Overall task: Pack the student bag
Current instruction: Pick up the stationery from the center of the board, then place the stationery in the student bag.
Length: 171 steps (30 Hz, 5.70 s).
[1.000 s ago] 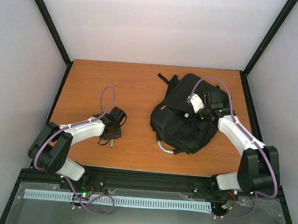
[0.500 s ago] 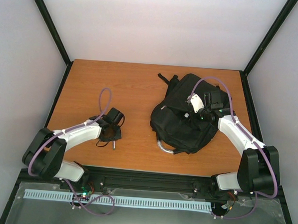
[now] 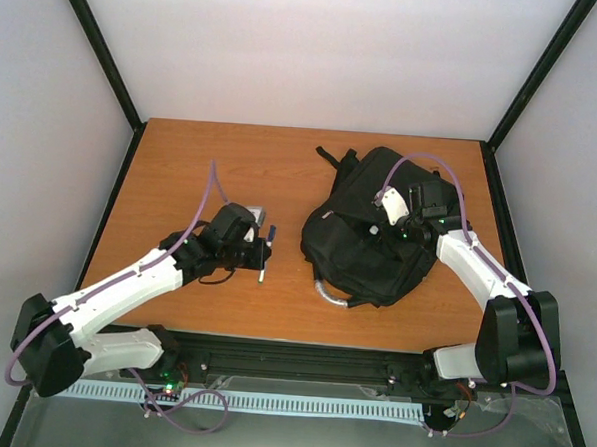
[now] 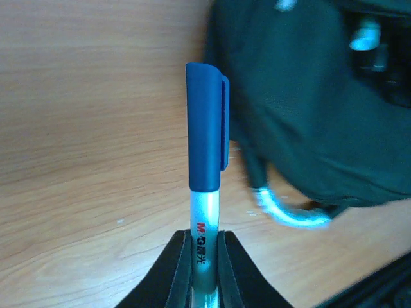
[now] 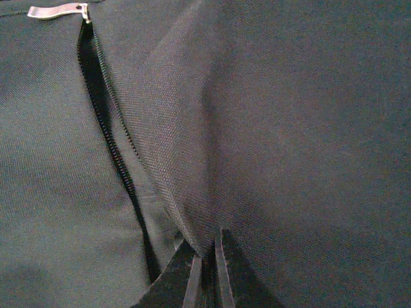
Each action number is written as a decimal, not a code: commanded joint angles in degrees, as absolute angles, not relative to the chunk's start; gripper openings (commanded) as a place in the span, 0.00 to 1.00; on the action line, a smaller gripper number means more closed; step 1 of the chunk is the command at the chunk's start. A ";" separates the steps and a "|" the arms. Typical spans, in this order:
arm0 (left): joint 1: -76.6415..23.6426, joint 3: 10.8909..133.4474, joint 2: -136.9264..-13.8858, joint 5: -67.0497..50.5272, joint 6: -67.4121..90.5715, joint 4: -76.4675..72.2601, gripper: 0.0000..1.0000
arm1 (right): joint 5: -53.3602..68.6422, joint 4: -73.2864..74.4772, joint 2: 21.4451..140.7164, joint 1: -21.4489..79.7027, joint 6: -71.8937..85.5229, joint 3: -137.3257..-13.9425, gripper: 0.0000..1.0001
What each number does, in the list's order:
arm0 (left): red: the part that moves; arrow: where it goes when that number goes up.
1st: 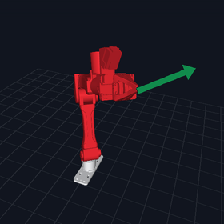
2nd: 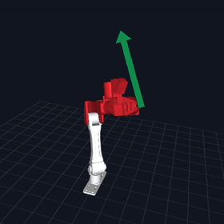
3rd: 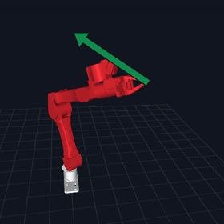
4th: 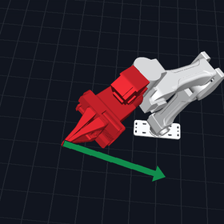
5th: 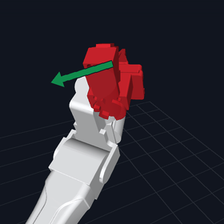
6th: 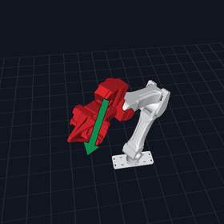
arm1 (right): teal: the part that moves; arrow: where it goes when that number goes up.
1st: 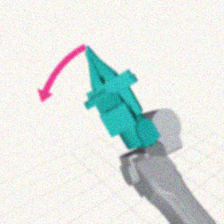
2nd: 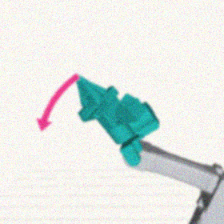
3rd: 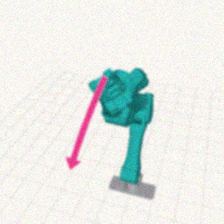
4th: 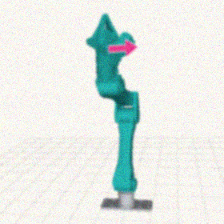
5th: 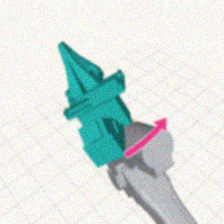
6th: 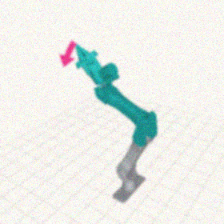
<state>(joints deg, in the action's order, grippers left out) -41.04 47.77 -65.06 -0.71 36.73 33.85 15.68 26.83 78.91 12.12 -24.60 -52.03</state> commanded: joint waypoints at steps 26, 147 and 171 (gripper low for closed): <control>-58.18 67.99 -91.01 -9.41 25.97 29.78 0.01 | 16.81 27.57 77.29 12.29 -24.67 -53.53 0.03; -57.19 93.08 -123.49 14.34 28.66 3.94 0.01 | 19.08 28.79 77.58 12.04 -25.11 -53.88 0.03; -57.77 67.01 -94.09 7.12 31.11 15.31 0.64 | 26.33 31.43 76.10 7.91 -24.40 -55.72 0.37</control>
